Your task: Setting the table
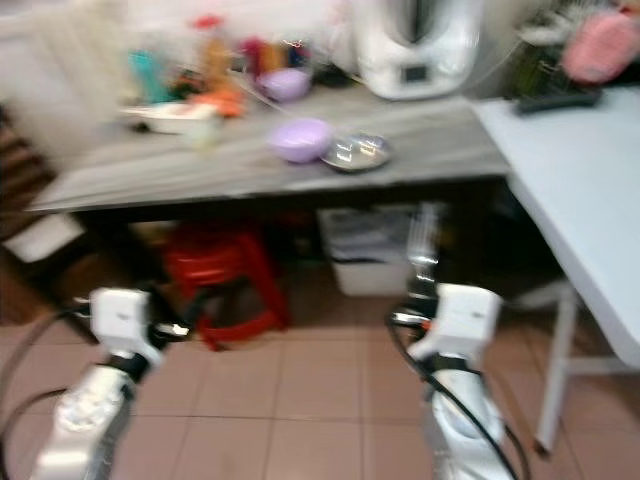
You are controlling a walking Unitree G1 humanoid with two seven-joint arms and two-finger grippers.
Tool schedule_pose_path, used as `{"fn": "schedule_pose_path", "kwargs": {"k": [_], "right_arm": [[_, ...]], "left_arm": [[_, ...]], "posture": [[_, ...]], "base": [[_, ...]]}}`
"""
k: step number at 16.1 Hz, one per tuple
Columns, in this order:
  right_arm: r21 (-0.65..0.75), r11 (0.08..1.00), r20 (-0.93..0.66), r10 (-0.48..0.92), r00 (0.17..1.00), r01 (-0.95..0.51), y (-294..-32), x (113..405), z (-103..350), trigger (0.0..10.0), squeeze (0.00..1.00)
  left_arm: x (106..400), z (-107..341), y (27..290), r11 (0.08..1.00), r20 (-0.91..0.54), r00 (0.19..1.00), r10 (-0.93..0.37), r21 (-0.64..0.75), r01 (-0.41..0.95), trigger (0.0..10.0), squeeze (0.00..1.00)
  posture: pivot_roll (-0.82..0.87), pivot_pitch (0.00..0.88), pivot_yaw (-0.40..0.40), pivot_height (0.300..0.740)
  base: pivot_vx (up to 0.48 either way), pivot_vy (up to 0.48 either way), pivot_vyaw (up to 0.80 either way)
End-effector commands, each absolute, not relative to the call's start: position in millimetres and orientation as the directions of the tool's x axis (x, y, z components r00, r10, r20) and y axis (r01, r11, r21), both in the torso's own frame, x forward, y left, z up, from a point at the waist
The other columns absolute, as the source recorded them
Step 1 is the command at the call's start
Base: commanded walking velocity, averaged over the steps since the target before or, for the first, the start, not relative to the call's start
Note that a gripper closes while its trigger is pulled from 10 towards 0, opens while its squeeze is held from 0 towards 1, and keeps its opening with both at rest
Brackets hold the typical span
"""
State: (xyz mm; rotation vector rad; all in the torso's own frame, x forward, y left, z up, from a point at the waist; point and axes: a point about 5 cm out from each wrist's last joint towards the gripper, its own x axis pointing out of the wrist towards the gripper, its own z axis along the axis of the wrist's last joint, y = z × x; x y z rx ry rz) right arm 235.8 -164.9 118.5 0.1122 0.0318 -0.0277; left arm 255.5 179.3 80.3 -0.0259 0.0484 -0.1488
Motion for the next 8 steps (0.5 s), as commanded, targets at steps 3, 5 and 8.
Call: {"fn": "schedule_pose_path", "kwargs": {"k": [3,5,8], "right_arm": [[0.111,0.993,-0.023,-0.038,0.999,0.041,-168.4,236.8,121.7,10.0,0.0],[0.114,0.993,-0.024,-0.038,0.999,0.041,-167.8,237.1,121.6,10.0,0.0],[0.116,0.993,-0.021,-0.035,0.999,0.037,-167.4,238.4,121.8,10.0,0.0]], "left_arm": [[259.3,85.3,172.9,0.982,-0.03,0.982,-0.184,-0.034,0.183,10.0,0.0],[259.9,85.7,171.6,0.982,-0.029,0.982,-0.189,-0.036,0.188,10.0,0.0],[260.3,85.7,171.2,0.981,-0.031,0.981,-0.193,-0.038,0.191,10.0,0.0]], "posture": [[-0.08,0.0,0.151,0.74],[-0.08,0.0,0.153,0.74],[-0.08,0.0,0.151,0.74]], "base": [[0.364,0.0,-0.46],[0.368,0.0,-0.46],[0.365,0.0,-0.56]]}}
